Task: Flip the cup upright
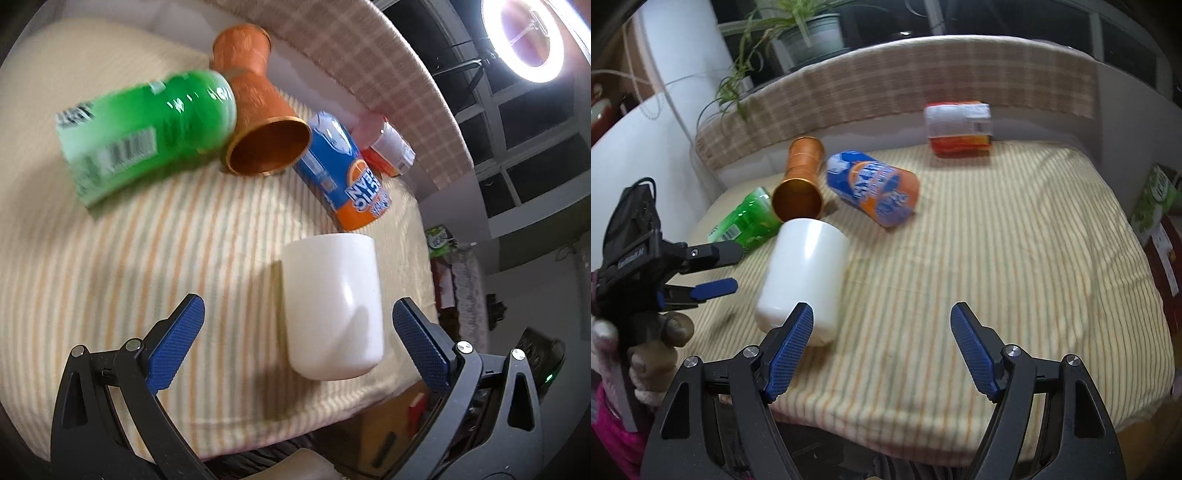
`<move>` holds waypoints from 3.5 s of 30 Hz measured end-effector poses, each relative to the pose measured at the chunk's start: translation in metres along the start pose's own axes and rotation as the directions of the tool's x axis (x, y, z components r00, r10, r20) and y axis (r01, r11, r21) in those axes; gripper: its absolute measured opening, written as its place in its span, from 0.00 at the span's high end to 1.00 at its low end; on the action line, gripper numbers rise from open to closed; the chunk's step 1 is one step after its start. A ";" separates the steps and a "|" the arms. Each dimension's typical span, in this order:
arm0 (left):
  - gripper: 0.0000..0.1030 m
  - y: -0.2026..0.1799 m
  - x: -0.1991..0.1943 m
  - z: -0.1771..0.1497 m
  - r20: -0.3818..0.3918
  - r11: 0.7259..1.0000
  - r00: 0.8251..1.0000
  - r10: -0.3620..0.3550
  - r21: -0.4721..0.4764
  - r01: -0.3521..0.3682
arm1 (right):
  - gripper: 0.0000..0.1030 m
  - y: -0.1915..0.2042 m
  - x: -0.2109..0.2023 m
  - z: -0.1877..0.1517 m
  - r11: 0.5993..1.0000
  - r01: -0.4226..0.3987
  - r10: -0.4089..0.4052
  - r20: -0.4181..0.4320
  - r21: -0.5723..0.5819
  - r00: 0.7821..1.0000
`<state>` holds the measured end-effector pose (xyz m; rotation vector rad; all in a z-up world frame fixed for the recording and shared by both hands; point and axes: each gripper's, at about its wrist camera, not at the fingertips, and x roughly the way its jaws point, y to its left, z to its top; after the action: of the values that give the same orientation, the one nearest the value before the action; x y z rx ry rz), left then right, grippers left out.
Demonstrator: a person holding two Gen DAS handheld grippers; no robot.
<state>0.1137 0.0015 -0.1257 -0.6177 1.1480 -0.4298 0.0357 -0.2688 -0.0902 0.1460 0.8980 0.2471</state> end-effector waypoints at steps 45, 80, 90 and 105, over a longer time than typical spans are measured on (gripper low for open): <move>0.28 -0.059 0.009 -0.009 0.192 0.926 0.967 0.165 0.308 -0.219 | 0.26 -0.034 -0.006 -0.008 0.993 0.042 -0.045 0.029 0.108 0.999; 0.28 -0.066 0.018 -0.028 0.368 0.775 0.892 0.263 0.470 -0.422 | 0.26 -0.033 -0.005 -0.008 0.993 0.035 -0.038 0.028 0.111 0.999; 0.21 -0.065 0.003 -0.035 0.345 0.799 0.916 0.203 0.483 -0.359 | 0.26 -0.022 -0.008 -0.007 0.996 0.047 -0.052 0.059 0.074 0.997; 0.07 -0.069 -0.082 -0.076 0.632 0.789 0.759 0.156 0.383 -0.481 | 0.26 0.017 -0.037 -0.006 0.984 0.169 -0.149 0.280 -0.048 0.948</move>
<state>0.0129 -0.0182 -0.0442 -0.0211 0.4881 -0.2024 0.0063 -0.2623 -0.0622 0.0389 0.6181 0.1046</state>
